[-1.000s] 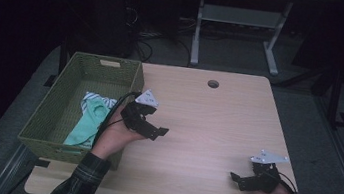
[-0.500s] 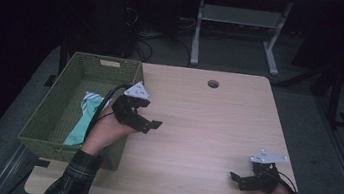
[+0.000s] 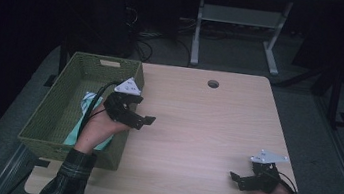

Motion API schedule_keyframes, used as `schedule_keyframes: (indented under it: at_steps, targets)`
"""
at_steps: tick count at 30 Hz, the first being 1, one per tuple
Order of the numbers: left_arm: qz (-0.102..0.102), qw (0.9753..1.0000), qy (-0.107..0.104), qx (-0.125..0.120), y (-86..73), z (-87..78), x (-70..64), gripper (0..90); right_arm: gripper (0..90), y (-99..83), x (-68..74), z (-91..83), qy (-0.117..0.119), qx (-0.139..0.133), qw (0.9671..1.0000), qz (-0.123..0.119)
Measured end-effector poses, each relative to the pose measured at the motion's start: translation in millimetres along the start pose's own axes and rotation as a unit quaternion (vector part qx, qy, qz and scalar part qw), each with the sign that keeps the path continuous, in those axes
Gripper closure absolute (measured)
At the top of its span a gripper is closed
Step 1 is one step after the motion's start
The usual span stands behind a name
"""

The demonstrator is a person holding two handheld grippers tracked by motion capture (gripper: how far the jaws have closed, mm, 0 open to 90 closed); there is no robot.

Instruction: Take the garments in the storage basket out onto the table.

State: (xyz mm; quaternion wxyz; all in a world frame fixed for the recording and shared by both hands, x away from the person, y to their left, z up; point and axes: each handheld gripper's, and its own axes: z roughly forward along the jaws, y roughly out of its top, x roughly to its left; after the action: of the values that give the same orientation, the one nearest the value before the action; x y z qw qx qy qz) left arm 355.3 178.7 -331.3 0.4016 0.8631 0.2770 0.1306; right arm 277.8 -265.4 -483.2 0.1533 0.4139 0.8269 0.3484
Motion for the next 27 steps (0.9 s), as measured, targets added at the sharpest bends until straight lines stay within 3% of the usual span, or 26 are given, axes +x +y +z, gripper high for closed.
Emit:
schedule_keyframes:
  at_steps: [16, 27]
  targets:
    - [-0.007, 0.9999, 0.013, 0.005, -8.6, -9.0, 10.6, 14.0, 1.0, 0.0, 0.1, -0.1, 0.000, 0.001, 1.0000, 0.001]
    - [-0.022, 0.9991, 0.035, 0.007, -18.6, -22.2, 22.8, 14.3, 1.0, 0.0, -0.2, 0.1, 0.000, -0.001, 1.0000, -0.001]
